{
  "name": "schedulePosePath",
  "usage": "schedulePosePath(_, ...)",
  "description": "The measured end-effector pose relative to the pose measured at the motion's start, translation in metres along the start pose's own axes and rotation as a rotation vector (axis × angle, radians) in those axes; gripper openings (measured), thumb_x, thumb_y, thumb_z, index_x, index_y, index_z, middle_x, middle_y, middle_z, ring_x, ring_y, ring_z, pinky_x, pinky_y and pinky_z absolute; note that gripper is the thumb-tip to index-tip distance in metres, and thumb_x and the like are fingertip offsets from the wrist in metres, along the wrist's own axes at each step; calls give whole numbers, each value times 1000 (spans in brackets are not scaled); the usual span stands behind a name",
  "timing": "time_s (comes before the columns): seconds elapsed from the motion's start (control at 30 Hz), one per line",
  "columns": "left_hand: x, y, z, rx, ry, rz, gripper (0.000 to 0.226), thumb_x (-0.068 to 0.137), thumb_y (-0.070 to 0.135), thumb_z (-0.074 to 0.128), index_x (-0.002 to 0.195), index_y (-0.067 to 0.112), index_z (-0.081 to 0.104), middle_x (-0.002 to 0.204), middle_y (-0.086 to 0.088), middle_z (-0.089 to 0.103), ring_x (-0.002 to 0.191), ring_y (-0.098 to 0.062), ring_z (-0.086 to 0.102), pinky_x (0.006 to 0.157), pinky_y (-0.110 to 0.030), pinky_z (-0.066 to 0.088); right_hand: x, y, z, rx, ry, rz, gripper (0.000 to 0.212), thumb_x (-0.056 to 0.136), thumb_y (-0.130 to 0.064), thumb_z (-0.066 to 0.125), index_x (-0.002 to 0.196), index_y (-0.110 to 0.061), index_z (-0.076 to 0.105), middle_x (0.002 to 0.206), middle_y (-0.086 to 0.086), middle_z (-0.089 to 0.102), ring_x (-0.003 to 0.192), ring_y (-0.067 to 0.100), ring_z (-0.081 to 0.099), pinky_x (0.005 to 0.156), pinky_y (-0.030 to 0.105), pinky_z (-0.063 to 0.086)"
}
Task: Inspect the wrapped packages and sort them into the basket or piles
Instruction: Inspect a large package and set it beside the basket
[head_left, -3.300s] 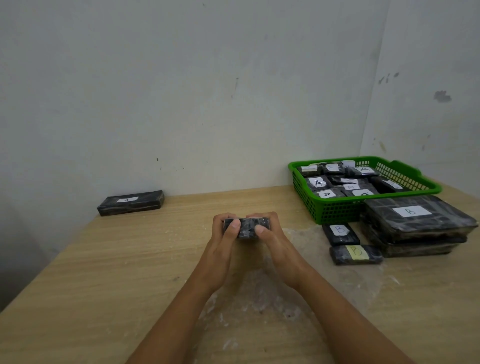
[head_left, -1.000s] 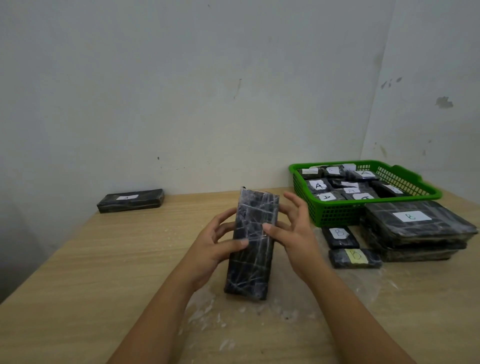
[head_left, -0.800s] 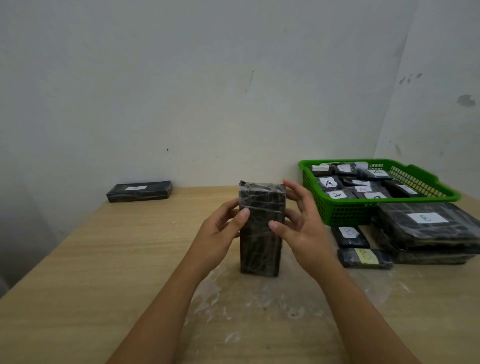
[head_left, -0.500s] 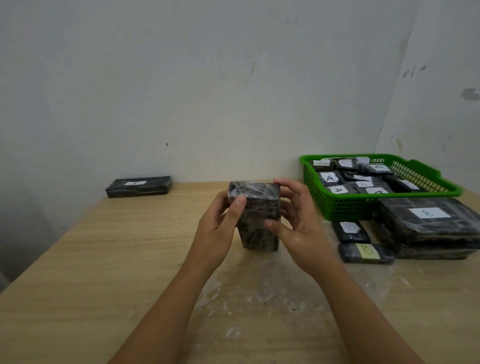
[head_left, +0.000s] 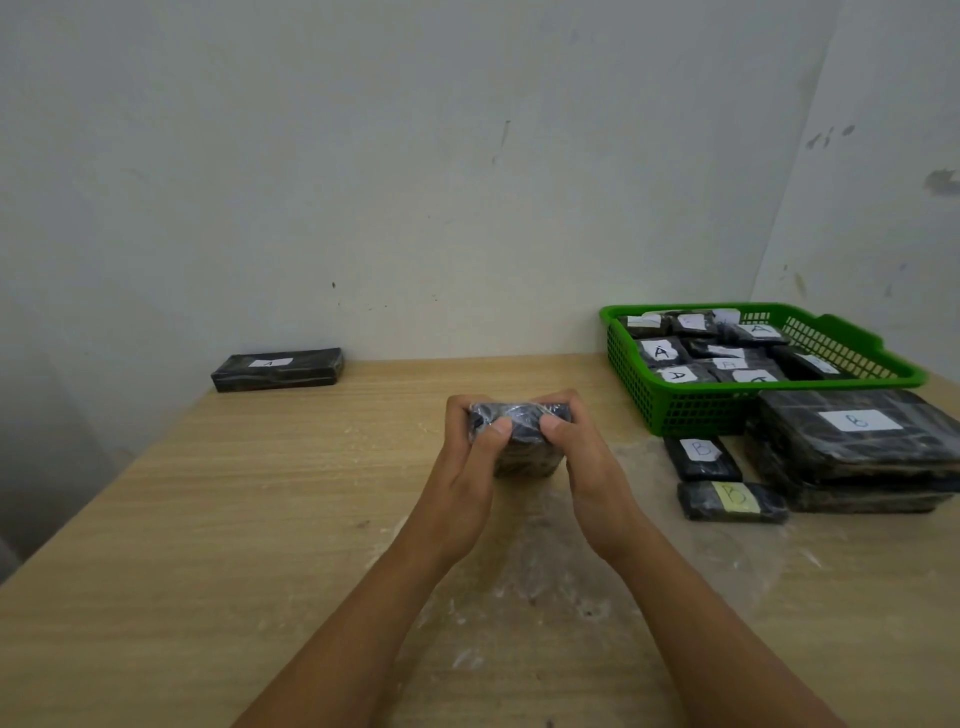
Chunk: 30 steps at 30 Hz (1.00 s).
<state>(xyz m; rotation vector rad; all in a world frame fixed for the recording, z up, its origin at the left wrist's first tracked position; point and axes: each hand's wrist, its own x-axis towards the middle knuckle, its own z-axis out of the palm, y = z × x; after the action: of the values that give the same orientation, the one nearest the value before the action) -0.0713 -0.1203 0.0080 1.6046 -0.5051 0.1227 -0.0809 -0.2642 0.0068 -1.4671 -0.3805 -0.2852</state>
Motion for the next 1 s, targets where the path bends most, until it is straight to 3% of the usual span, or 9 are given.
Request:
schedulePosePath(0.13, -2, 2, 1, 69, 6, -12, 17, 110, 33, 40, 112, 16, 43, 98, 1, 56, 81, 4, 55, 74, -9, 45, -1, -1, 1, -37, -3, -26, 23, 100, -30, 53, 101, -7, 52, 80, -18, 58, 76, -1, 54, 70, 8, 43)
schedulePosePath(0.27, -3, 4, 1, 99, -16, -2, 14, 110, 25, 39, 114, 11, 43, 100, 0, 55, 81, 6, 54, 74, -7, 43, -1, 0, 2, -58, 15, -17, 21, 99, -29, 51, 98, -9, 53, 80, -18, 58, 76, -1, 54, 71, 8, 43)
schedulePosePath(0.4, -3, 2, 1, 45, -12, 3, 25, 106, 38, 42, 113, 15, 43, 102, -1, 54, 88, -2, 55, 81, -14, 44, -1, 1, 3, -51, 8, -11, 19, 100, -27, 51, 98, -8, 51, 77, -22, 58, 74, -3, 54, 70, 8, 42)
schedulePosePath(0.53, -1, -1, 0, 46, -7, 14, 27, 100, 43, 36, 110, 19, 44, 103, 1, 58, 93, -3, 59, 84, -15, 47, -1, 2, 4, -14, 12, 9, 23, 97, -28, 64, 100, -9, 52, 80, -15, 63, 78, 0, 59, 73, 11, 47)
schedulePosePath(0.67, -1, -4, -1, 59, -9, 22, 25, 100, 43, 36, 109, 22, 45, 105, 4, 60, 99, -5, 61, 87, -16, 47, 0, 4, 4, -30, 13, 9, 25, 97, -27, 64, 103, -5, 53, 84, -11, 64, 81, 2, 60, 74, 13, 47)
schedulePosePath(0.83, -1, -4, -1, 61, -21, 3, 26, 108, 45, 35, 111, 21, 45, 106, 3, 58, 99, -4, 60, 87, -14, 46, -1, 5, 5, -49, 36, -5, 35, 92, -34, 59, 106, -3, 52, 86, -10, 63, 84, 6, 59, 76, 15, 47)
schedulePosePath(1.0, 1, -4, -2, 64, -17, 8, 33, 101, 51, 34, 112, 21, 44, 103, 7, 55, 94, -4, 57, 87, -16, 44, -3, 7, 3, -77, 26, -17, 38, 97, -39, 43, 107, -3, 51, 93, 3, 61, 88, 10, 58, 79, 16, 46)
